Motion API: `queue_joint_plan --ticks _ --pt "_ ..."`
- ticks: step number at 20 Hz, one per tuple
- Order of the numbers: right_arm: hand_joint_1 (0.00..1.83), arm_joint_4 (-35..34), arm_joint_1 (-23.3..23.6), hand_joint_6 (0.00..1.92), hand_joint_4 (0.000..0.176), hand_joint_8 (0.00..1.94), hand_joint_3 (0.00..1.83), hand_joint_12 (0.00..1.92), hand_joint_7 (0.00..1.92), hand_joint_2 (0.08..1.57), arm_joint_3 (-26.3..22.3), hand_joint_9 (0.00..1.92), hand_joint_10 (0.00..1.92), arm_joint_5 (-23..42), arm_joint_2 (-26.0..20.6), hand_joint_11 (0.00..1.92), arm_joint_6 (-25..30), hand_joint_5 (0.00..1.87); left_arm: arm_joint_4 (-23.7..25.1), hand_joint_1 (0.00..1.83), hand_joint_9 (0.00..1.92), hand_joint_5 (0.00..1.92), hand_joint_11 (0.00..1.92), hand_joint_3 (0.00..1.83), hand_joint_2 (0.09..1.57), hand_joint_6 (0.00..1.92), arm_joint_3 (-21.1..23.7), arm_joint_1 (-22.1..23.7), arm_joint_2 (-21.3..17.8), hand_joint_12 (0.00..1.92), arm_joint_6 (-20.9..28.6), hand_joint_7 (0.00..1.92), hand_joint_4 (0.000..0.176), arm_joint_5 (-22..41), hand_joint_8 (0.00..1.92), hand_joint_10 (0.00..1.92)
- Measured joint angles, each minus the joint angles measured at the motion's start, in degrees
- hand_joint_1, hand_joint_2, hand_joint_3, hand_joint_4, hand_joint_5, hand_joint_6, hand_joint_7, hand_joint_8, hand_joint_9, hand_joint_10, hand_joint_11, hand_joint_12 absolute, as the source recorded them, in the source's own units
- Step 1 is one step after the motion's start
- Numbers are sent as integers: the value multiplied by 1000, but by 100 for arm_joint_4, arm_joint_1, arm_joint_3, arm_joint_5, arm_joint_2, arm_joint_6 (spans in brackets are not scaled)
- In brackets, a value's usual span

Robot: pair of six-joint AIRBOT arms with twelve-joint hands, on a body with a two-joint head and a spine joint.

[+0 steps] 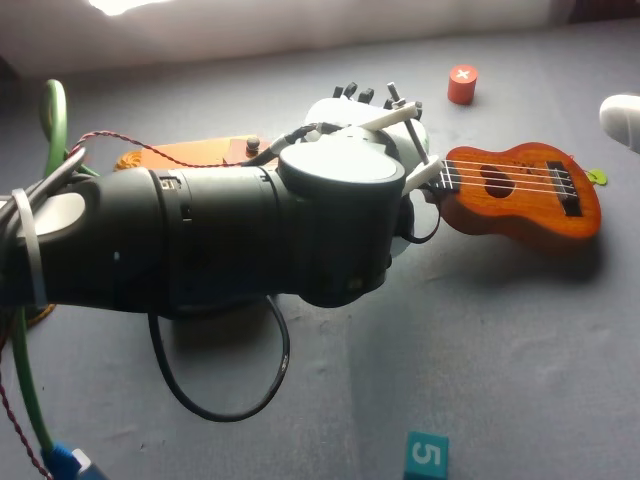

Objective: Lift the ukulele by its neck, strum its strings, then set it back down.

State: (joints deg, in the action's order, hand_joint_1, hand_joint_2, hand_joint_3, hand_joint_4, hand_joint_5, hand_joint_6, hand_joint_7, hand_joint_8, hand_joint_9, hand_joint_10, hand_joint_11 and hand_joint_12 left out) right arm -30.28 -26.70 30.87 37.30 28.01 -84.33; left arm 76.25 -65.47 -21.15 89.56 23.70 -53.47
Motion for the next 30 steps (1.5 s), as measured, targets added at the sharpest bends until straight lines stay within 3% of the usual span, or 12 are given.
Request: queue_joint_plan --ticks 4,6,13,19,21,22,23,24,25,26,27,30 --pt "139 13 0 4 0 2 2 273 90 1318 -11 35 10 0 0 0 -15 14 -13 1065 0 0 0 0 1009 0 -42 -42 35 0 44 0 16 59 0 0" --pt "149 13 2 1 0 1 2 118 75 1323 -11 13 2 2 0 0 -15 8 -2 1087 0 0 0 0 1007 0 -48 -42 35 0 44 0 13 76 0 0" --pt "154 22 0 3 0 6 0 97 92 1312 -11 31 10 4 0 0 -35 7 13 1081 0 0 0 0 986 0 -83 -48 96 0 59 0 21 146 0 0" --pt "162 22 2 2 0 6 1 0 73 1320 -13 28 20 4 0 0 -37 5 59 979 34 0 2 22 1056 0 -83 -70 94 1 61 20 0 149 7 13" --pt "153 24 0 5 0 1 2 0 59 1324 -20 28 19 7 2 1 -39 14 85 969 193 55 0 0 1064 10 -83 -70 94 415 61 170 2 149 30 20" --pt "153 20 0 5 0 1 2 0 59 1324 -24 28 19 7 2 1 -39 14 87 969 193 55 0 0 1064 10 -85 -72 94 415 61 170 2 146 30 20" --pt "155 20 2 12 0 8 1 3 75 1321 -24 36 22 7 11 7 -48 29 94 919 172 312 0 6 1080 67 -94 -70 94 1239 61 262 0 149 439 834" --pt "155 17 0 12 0 8 1 3 75 1321 -24 36 22 9 20 7 -66 29 96 919 172 312 0 6 1080 67 -101 -70 101 1239 61 262 0 151 439 834" --pt "160 20 0 7 0 1 4 0 51 1328 -31 26 17 9 24 1 -81 18 94 1029 226 331 179 1 1067 1263 -101 -72 101 1785 63 206 0 151 1578 1704" --pt "161 17 0 8 0 4 3 0 56 1327 -35 33 20 9 24 0 -85 22 96 1078 327 347 309 0 1046 1703 -101 -72 101 1894 66 281 0 153 1852 1878" --pt "194 28 0 16 0 12 0 0 83 1320 -35 50 26 9 31 0 -87 41 162 1074 544 764 500 106 1095 1367 -101 -70 101 1920 79 496 0 155 1918 1919" --pt "184 22 0 7 0 11 0 3 92 1321 -35 57 26 11 31 2 -101 24 164 1077 872 893 796 88 1110 1205 -101 -72 105 1921 79 797 0 153 1921 1921"
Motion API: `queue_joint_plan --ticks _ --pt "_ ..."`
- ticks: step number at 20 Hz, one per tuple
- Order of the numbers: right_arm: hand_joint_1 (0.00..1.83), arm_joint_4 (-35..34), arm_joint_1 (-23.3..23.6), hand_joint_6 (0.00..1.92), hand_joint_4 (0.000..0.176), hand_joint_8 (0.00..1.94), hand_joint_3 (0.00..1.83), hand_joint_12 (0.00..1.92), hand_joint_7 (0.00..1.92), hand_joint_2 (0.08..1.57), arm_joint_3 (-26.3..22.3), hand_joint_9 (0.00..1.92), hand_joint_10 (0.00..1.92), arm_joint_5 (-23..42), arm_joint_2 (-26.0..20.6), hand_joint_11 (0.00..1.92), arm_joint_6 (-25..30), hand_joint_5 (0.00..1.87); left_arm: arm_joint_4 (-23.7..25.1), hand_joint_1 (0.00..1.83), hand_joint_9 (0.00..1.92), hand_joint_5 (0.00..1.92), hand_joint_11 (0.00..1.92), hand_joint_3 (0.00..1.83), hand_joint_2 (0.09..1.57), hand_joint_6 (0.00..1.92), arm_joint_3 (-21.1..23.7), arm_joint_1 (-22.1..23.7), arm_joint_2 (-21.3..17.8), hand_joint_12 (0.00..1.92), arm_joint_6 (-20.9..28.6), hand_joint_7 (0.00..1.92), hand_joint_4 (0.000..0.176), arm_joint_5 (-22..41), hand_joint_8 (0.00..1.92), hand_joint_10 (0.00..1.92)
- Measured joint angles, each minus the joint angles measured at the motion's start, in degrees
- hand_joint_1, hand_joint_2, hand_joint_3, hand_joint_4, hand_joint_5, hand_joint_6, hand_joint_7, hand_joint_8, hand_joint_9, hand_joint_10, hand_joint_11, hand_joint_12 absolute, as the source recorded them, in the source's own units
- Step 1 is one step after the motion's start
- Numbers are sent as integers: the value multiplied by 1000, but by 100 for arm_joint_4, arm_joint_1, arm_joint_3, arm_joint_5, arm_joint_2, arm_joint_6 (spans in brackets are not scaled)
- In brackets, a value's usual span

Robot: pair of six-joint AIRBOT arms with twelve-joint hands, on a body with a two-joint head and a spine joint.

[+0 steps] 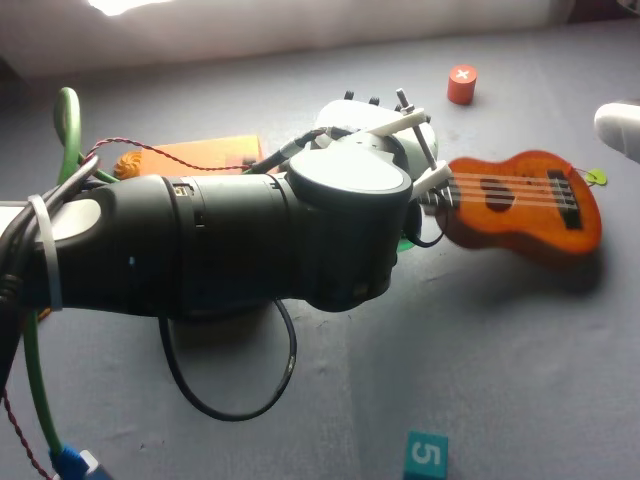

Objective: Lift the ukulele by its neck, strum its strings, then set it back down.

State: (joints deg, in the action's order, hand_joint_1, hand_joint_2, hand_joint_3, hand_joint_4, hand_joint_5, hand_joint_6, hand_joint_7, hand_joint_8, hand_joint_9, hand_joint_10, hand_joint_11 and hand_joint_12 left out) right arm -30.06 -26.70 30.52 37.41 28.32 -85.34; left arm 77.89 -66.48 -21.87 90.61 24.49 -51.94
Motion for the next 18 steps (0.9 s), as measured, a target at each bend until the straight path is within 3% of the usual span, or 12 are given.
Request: queue_joint_plan --ticks 1,3,4,5,6,7,8,12,15,18 --pt "190 2 0 4 0 7 0 8 90 1318 0 57 25 0 0 8 -2 16 -59 1049 1186 831 1175 278 1034 1392 2 -7 2 1921 0 1070 0 2 1921 1921" --pt "197 7 0 0 0 3 2 5 83 1324 -2 45 19 0 0 0 -2 4 -33 1146 1441 1016 1475 270 965 1007 0 -46 22 1921 2 1312 0 -2 1921 1921" --pt "203 4 0 4 0 4 1 8 85 1322 -2 46 19 0 0 4 -2 13 -42 1166 1504 1068 1545 213 969 911 2 -48 24 1921 2 1350 0 -4 1921 1921" --pt "179 2 2 3 0 6 2 20 94 1324 0 55 21 0 0 16 -4 10 -37 1191 1567 1156 1591 134 1004 1589 11 -48 24 1921 0 1443 0 -2 1921 1921" --pt "170 2 0 1 0 5 2 20 93 1325 0 49 18 0 0 5 -4 6 -33 1223 1576 1281 1608 61 1066 1855 13 -48 24 1921 0 1471 0 0 1921 1921" --pt "195 7 0 6 0 3 1 16 91 1323 -2 47 17 0 0 0 -4 17 -39 1241 1565 1333 1601 19 1103 1908 13 -52 24 1921 2 1469 23 9 1921 1921" --pt "184 4 0 7 0 1 0 73 91 1322 0 48 13 0 0 0 -4 23 -46 1315 1558 1349 1599 20 1134 1918 20 -52 24 1921 2 1464 34 0 1921 1921" --pt "182 -4 -39 4 0 1 1 126 78 1324 -2 41 8 0 -2 0 0 20 -70 1596 1550 1336 1592 32 1195 1921 72 -52 24 1921 2 1453 22 37 1921 1921" --pt "224 13 -81 4 0 2 0 205 83 1312 -31 48 10 -31 -87 0 133 23 -278 1559 1526 1347 1565 29 1218 1921 245 -37 -9 1921 2 1438 0 120 1921 1921" --pt "201 221 -72 6 0 7 0 266 102 1315 -13 54 11 -271 -358 0 621 27 -531 1551 1520 1339 1562 16 1206 1921 420 76 -136 1921 -39 1432 0 243 1921 1921"
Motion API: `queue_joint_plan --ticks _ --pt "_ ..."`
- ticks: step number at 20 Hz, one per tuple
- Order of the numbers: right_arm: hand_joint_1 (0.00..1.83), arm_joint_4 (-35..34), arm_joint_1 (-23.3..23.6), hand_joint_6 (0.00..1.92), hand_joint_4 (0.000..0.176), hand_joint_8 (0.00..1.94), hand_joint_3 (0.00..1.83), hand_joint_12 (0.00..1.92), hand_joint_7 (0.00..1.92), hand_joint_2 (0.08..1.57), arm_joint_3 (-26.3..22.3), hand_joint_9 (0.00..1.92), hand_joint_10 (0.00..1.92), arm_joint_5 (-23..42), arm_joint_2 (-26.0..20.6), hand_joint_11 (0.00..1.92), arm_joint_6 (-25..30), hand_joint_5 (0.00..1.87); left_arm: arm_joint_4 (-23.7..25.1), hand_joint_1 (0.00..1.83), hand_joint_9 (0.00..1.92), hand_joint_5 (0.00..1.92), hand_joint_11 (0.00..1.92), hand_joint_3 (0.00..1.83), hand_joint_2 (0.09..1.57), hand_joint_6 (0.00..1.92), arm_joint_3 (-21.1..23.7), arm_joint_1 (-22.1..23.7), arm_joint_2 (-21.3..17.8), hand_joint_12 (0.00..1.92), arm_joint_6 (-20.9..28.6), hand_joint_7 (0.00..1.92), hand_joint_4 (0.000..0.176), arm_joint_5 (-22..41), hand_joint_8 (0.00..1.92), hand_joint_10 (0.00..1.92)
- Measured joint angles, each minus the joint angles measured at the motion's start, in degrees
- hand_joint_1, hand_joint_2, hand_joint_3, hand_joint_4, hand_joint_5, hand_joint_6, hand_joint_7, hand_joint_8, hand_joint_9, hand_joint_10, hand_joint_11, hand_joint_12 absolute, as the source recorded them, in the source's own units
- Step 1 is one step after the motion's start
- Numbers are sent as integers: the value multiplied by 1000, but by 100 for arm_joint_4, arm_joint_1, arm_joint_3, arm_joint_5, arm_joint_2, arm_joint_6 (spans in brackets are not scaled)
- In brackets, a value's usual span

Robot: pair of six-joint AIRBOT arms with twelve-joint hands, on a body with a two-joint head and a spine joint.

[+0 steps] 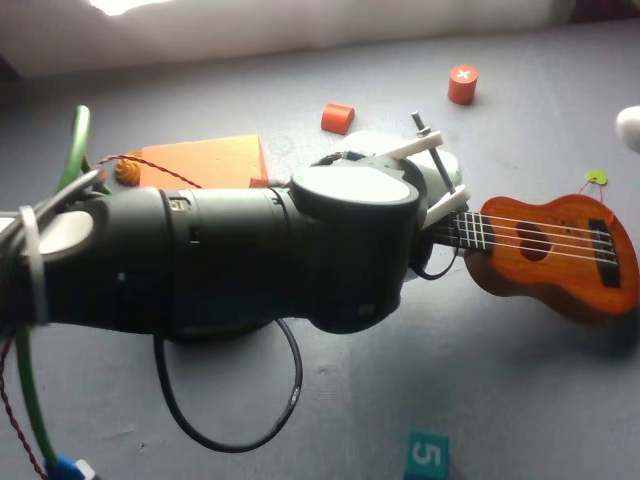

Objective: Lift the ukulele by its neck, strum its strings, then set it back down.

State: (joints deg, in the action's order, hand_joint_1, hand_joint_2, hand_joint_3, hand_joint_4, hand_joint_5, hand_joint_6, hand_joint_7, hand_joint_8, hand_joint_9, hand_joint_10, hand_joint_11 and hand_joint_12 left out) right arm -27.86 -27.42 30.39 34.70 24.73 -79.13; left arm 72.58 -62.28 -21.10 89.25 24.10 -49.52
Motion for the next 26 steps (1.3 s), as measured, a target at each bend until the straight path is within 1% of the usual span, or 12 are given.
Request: queue_joint_plan --ticks 2,3,5,7,9,10,11,13,18,21,23,26 --pt "187 846 15 3 0 2 2 235 96 1320 37 52 9 -247 -269 0 874 21 -153 1540 1504 1337 1546 14 1207 1921 186 153 -177 1921 -96 1415 0 74 1921 1921" --pt "194 1008 15 6 0 4 0 295 109 1314 37 58 11 -289 -326 0 1016 31 -190 1529 1503 1330 1542 15 1211 1921 289 208 -262 1921 -111 1414 0 87 1921 1921" --pt "156 1067 61 2 0 3 2 455 117 1322 35 77 18 -466 -448 0 1104 22 -365 1539 1499 1324 1542 10 1203 1921 514 319 -463 1921 -129 1409 0 105 1921 1921" --pt "159 1067 337 4 0 8 1 488 133 1321 37 80 18 -949 -619 0 1106 28 -511 1545 1493 1317 1544 9 1205 1921 745 452 -697 1921 -184 1392 0 50 1921 1921" --pt "169 1049 863 9 0 4 0 645 140 1316 96 106 28 -1759 -730 0 1152 45 -577 1520 1470 1298 1525 9 1207 1921 968 590 -933 1921 -219 1367 0 -13 1921 1921" --pt "154 975 1180 4 0 1 0 615 129 1320 160 97 23 -2243 -739 0 1167 34 -640 1516 1469 1303 1523 8 1206 1921 1082 669 -1043 1921 -275 1368 0 -37 1921 1921" --pt "147 800 1488 10 0 5 0 695 141 1317 232 114 30 -2734 -737 0 1180 48 -704 1525 1466 1303 1519 7 1205 1921 1182 743 -1145 1921 -334 1369 0 -50 1921 1921" --pt "181 730 1635 9 0 3 0 703 141 1308 291 111 28 -3202 -721 0 1182 47 -748 1506 1458 1284 1512 14 1227 1921 1338 835 -1300 1921 -345 1360 0 -61 1921 1921" --pt "183 739 1637 11 0 0 0 468 111 1305 275 87 15 -3912 -555 0 1003 62 -844 1504 1474 1302 1524 5 1215 1921 1733 909 -1633 1921 -374 1379 0 7 1921 1921" --pt "118 741 1641 6 0 5 1 35 62 1311 273 37 22 -3851 -402 0 997 23 -811 1497 1466 1291 1512 7 1228 1921 1915 914 -1749 1921 -378 1367 0 11 1921 1921" --pt "26 745 1644 0 0 0 9 0 12 1332 273 5 3 -3757 -212 0 992 3 -804 1501 1469 1290 1519 3 1221 1921 1998 914 -1770 1921 -385 1369 0 20 1921 1921" --pt "0 745 1644 18 0 15 11 0 41 1338 199 0 0 -3768 -68 0 994 43 -833 1486 1472 1289 1521 4 1225 1921 2020 933 -1768 1921 -385 1370 0 31 1921 1921"
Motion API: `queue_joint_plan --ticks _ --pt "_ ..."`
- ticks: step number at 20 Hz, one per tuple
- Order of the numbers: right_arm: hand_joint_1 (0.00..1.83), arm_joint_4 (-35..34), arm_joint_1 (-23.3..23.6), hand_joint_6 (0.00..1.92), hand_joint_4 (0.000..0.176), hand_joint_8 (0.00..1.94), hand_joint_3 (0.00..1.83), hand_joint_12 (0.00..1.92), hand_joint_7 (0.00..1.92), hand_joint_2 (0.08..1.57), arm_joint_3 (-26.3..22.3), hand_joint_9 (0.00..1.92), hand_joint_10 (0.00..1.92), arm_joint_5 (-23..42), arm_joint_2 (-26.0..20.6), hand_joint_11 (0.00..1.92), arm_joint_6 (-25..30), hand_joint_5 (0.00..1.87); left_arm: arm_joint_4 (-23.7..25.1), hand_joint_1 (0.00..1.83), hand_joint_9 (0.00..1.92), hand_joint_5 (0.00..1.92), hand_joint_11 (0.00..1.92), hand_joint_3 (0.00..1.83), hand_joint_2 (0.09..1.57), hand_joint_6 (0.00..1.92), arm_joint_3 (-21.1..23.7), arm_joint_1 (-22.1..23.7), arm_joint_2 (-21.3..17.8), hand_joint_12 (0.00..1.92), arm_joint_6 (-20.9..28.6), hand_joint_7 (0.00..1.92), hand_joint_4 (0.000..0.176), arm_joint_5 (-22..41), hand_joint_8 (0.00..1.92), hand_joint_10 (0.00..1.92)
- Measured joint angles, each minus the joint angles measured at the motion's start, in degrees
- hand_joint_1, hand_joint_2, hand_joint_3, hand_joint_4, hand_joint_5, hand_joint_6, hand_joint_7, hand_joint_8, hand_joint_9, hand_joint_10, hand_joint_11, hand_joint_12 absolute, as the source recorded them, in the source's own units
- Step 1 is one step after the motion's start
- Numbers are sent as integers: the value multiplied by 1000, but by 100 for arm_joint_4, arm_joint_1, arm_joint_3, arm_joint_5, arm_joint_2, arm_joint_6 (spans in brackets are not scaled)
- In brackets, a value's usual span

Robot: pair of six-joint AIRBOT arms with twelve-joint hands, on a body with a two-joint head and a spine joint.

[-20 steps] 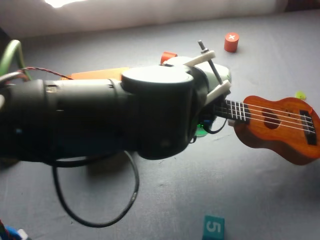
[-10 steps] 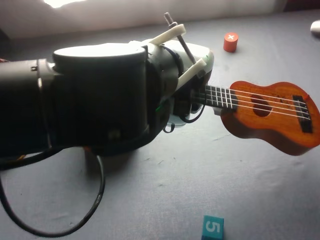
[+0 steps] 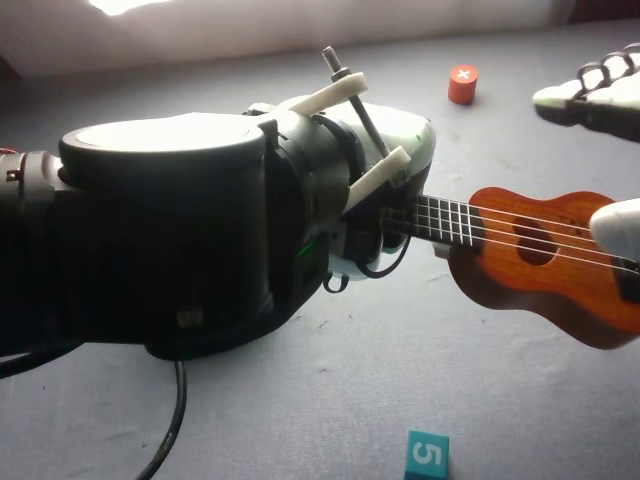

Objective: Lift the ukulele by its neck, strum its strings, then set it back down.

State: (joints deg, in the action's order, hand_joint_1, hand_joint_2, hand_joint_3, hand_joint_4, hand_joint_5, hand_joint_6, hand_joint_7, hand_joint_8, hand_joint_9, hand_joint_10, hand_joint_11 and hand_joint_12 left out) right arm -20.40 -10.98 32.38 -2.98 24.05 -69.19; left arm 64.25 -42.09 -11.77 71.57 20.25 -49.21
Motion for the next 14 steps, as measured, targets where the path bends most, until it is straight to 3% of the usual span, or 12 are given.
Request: queue_joint_plan --ticks 6,14 --pt "0 4 9 12 0 15 10 0 51 1343 -374 16 7 -452 -61 0 -144 30 81 1506 1473 1298 1520 3 1226 1921 -4 17 48 1921 -4 1378 0 9 1921 1921" --pt "0 11 -50 4 0 3 7 0 28 1345 -380 0 0 -647 -87 0 -162 12 107 1493 1449 1275 1505 2 1228 1921 -48 17 109 1921 -7 1342 6 -4 1921 1921"
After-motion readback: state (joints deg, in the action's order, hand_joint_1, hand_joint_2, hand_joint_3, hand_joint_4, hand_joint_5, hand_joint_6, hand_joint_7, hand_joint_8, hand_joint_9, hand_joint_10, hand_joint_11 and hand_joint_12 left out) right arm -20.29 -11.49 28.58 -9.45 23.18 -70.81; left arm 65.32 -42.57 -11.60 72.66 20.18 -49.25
